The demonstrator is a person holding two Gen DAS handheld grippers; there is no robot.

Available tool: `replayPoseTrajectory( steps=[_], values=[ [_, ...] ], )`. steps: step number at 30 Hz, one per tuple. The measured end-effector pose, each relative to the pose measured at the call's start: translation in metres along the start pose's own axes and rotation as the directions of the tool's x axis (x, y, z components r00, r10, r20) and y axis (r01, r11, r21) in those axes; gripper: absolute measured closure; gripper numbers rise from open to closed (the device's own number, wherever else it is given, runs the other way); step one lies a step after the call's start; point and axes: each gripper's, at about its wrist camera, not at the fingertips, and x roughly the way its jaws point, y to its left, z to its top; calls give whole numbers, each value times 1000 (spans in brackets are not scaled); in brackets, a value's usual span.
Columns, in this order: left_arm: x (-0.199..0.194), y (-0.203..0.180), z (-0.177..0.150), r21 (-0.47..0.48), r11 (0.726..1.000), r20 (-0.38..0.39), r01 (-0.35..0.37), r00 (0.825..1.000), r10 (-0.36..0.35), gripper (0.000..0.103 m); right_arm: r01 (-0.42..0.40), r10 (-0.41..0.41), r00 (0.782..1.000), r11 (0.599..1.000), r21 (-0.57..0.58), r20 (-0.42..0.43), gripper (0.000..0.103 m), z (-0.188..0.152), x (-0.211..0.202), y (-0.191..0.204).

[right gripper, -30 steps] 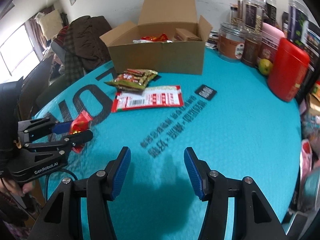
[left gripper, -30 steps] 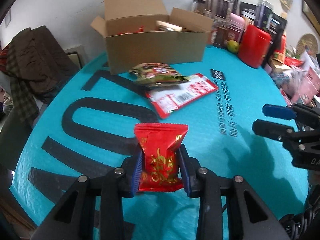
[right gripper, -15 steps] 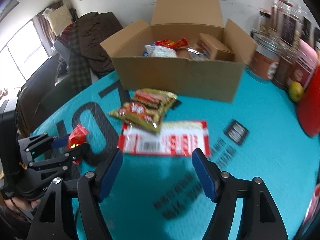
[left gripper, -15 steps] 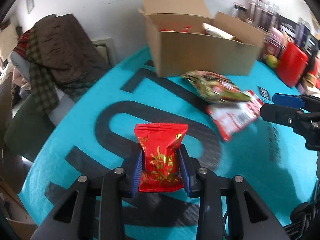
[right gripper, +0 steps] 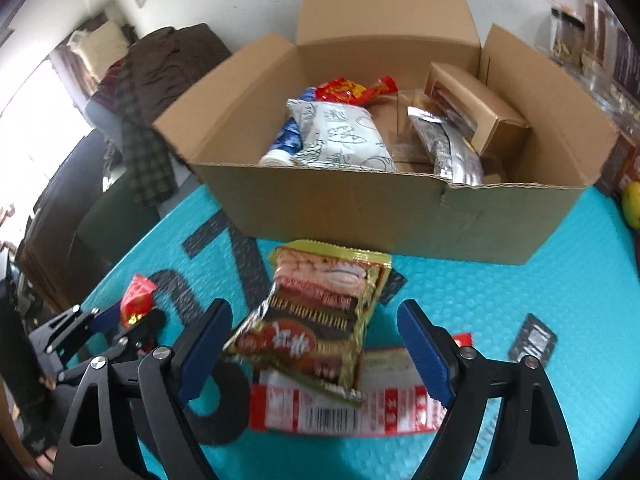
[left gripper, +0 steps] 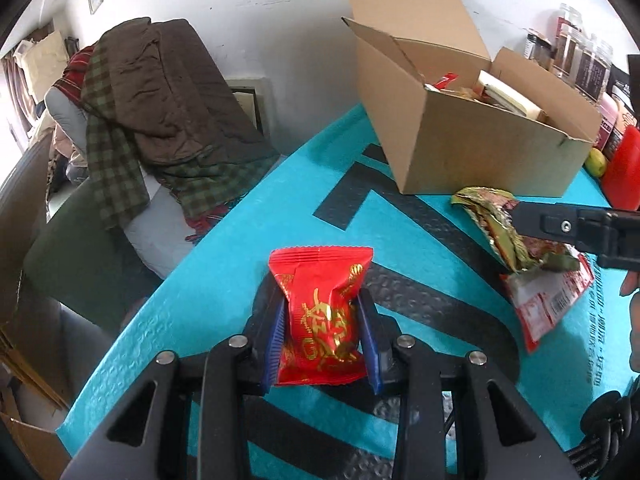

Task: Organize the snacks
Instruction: 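Grasp the brown-and-green peanut pouch with the right tool while the left tool holds the red packet, then lift the red packet and peanut pouch and carry both over the cardboard box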

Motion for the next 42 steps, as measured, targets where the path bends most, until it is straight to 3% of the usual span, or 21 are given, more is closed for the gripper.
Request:
replayPoseTrajectory(
  steps=[5, 6, 7, 8, 10, 13, 26, 34, 42],
  values=[
    [3, 1, 1, 0, 1000, 1, -3, 1000, 3, 69, 5, -2, 999, 998, 57, -54, 17, 5, 19, -5],
    [3, 1, 2, -1, 1000, 1, -2, 1000, 2, 69, 7, -3, 998, 998, 58, -64, 21, 4, 22, -5],
    [3, 2, 2, -4, 1000, 0, -1, 1000, 1, 69, 1, 3, 998, 999, 54, -68, 33, 3, 23, -4],
    [3, 2, 3, -6, 1000, -1, -1, 1000, 1, 69, -15, 18, 998, 999, 47, -68, 37, 2, 24, -3],
    [1, 1, 3, -6, 1000, -2, -2, 1000, 2, 69, 4, -3, 999, 1000, 17, -54, 54, 0, 19, 2],
    [-5, -2, 2, -9, 1000, -3, 17, 1000, -17, 69, -9, 8, 999, 1000, -12, -37, 59, -3, 11, 5],
    [-48, -34, -14, 23, 993, 12, 115, 993, -115, 69, -33, 36, 999, 996, -82, 30, 62, -42, -49, 9],
    [-69, -71, -37, 87, 979, -17, 186, 983, -185, 69, -26, 26, 999, 999, -23, 33, 62, -80, -71, -6],
    [-63, -93, -54, 106, 968, -81, 227, 972, -219, 69, 3, -3, 1000, 1000, 4, 13, 62, -114, -84, -21]
  ],
)
